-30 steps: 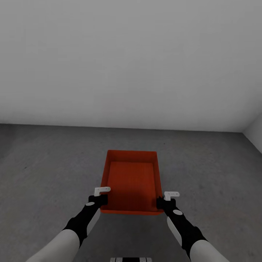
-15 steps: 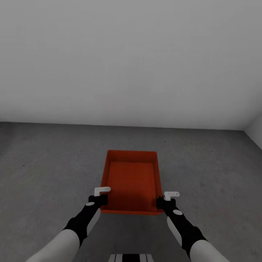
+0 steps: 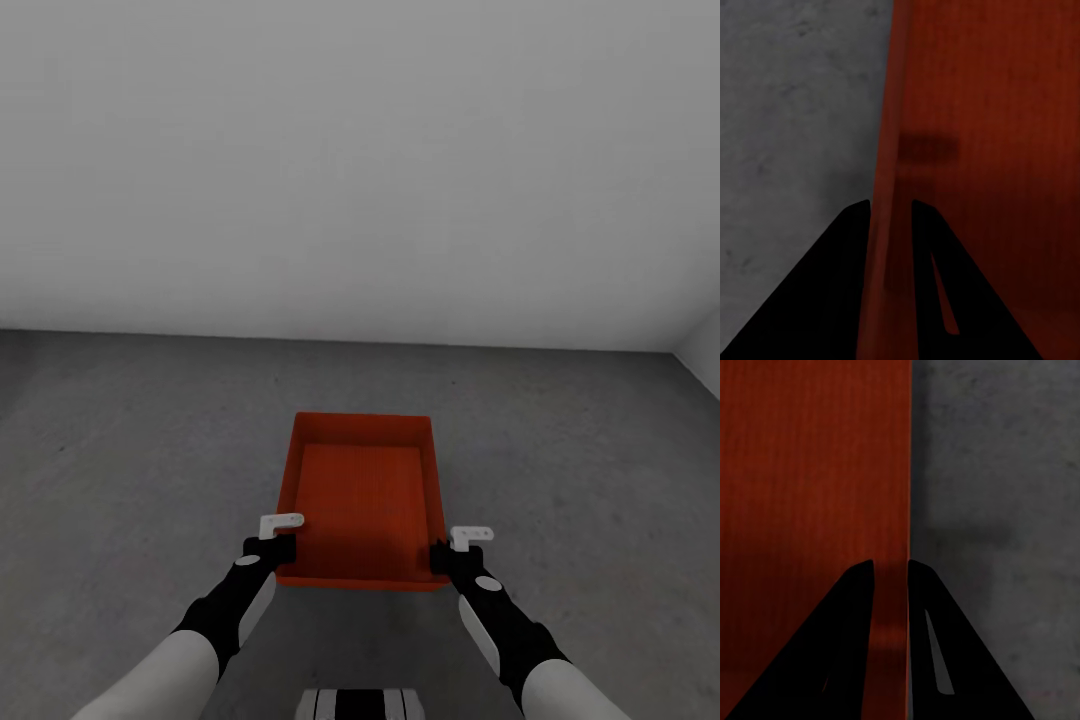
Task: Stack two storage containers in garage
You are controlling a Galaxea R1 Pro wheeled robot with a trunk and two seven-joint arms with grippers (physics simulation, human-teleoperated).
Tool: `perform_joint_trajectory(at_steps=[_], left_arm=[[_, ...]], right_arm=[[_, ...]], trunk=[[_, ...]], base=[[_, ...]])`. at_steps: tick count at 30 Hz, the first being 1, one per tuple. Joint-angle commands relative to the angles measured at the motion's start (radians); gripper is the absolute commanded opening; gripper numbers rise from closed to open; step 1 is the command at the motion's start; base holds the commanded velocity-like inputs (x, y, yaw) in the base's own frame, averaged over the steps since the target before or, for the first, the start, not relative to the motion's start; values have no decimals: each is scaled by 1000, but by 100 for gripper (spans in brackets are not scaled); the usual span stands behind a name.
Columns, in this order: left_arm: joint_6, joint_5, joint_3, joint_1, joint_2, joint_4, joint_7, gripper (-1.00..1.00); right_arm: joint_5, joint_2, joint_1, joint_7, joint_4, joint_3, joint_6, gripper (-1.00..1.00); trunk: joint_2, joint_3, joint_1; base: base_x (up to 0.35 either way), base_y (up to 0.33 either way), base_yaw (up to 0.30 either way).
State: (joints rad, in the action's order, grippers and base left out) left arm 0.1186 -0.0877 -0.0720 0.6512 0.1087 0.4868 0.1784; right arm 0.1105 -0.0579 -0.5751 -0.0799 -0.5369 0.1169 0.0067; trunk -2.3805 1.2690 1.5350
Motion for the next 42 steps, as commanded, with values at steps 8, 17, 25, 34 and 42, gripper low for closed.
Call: perform_joint_trajectory(at_steps=[8,17,25,34,42], left_arm=[[6,-24,-2,1,-1,0,12,-100],[5,-24,-2,1,-1,0,12,-100],[5,-24,-2,1,0,0,12,-100],[5,-24,-2,1,-1,2,13,-100],[5,-23,-2,1,-1,3,12,-100]], right_arm=[[-1,3,0,-32,-3,7,-31,-100],[-1,3,0,-31,-3,7,-31,-100],[0,3,0,-31,-3,7,-32,-100],[-7,3,0,-31,-3,9,-33,-100],[-7,6,0,-19,-3,11,-33,-100]], trunk=[[-57,26,31],[-99,45,54],[-99,45,54],[-99,45,54],[-99,45,54]], base=[[0,0,0],[0,0,0],[0,0,0],[0,0,0],[0,0,0]])
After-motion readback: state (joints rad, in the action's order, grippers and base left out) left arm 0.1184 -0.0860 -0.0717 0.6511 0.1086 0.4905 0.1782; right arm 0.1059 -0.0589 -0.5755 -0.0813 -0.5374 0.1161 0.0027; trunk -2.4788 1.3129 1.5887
